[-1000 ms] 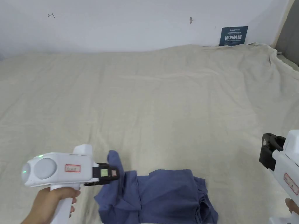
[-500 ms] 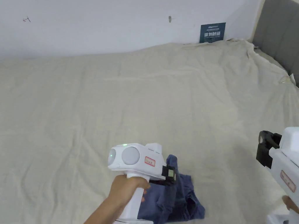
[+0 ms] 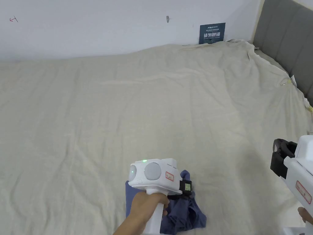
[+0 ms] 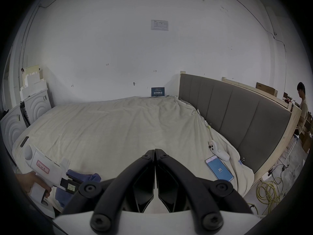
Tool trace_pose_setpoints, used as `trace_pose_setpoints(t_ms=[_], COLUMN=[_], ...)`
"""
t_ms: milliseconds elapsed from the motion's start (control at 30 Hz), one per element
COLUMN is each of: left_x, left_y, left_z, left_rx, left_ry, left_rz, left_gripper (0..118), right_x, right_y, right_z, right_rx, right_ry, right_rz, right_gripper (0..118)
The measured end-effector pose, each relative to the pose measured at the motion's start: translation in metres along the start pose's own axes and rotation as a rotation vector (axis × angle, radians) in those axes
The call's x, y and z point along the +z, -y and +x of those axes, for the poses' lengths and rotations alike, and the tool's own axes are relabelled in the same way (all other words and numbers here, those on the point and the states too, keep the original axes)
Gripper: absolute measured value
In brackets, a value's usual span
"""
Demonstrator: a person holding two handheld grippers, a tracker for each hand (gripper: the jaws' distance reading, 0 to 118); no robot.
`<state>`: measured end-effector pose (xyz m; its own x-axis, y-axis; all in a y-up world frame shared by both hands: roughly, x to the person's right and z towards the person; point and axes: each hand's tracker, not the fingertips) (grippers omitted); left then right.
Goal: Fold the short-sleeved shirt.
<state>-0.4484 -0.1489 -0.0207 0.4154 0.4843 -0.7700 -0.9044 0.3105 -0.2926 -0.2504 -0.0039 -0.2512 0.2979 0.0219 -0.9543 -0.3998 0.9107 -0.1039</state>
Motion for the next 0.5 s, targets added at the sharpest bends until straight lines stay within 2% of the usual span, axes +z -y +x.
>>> trace_pose_setpoints(t_ms=[67,100,133,167,300,433,467,500], left_x=[0.011,0.017,0.024,0.033,0.071,0.096,0.099,0.100], left_y=[0.001,0.001,0.000,0.000,0.002,0.013,0.015,0.018], left_z=[0.005,0.007,0.010,0.012,0.010,-0.002,-0.006,-0.010], left_rx=[-0.002,-0.009,-0.022,-0.039,-0.099,-0.170,-0.188,-0.189], left_ry=[0.034,0.039,0.046,0.056,0.083,-0.027,-0.073,-0.120], left_rz=[0.042,0.059,0.081,0.115,0.236,0.337,0.346,0.364], left_gripper=[76,101,112,116,116,116,113,104], right_x=[0.001,0.001,0.001,0.001,0.003,0.004,0.004,0.004], right_y=[-0.001,-0.002,-0.003,-0.004,-0.007,-0.009,-0.009,-0.009], right_z=[-0.002,-0.003,-0.004,-0.005,-0.008,-0.011,-0.012,-0.013], right_rx=[0.002,0.003,0.004,0.005,0.009,0.014,0.016,0.018], right_ry=[-0.003,-0.004,-0.006,-0.008,-0.015,-0.021,-0.022,-0.023], right_rz=[0.002,0.003,0.004,0.006,0.017,0.023,0.024,0.024], right_gripper=[0,0,0,0,0,0,0,0])
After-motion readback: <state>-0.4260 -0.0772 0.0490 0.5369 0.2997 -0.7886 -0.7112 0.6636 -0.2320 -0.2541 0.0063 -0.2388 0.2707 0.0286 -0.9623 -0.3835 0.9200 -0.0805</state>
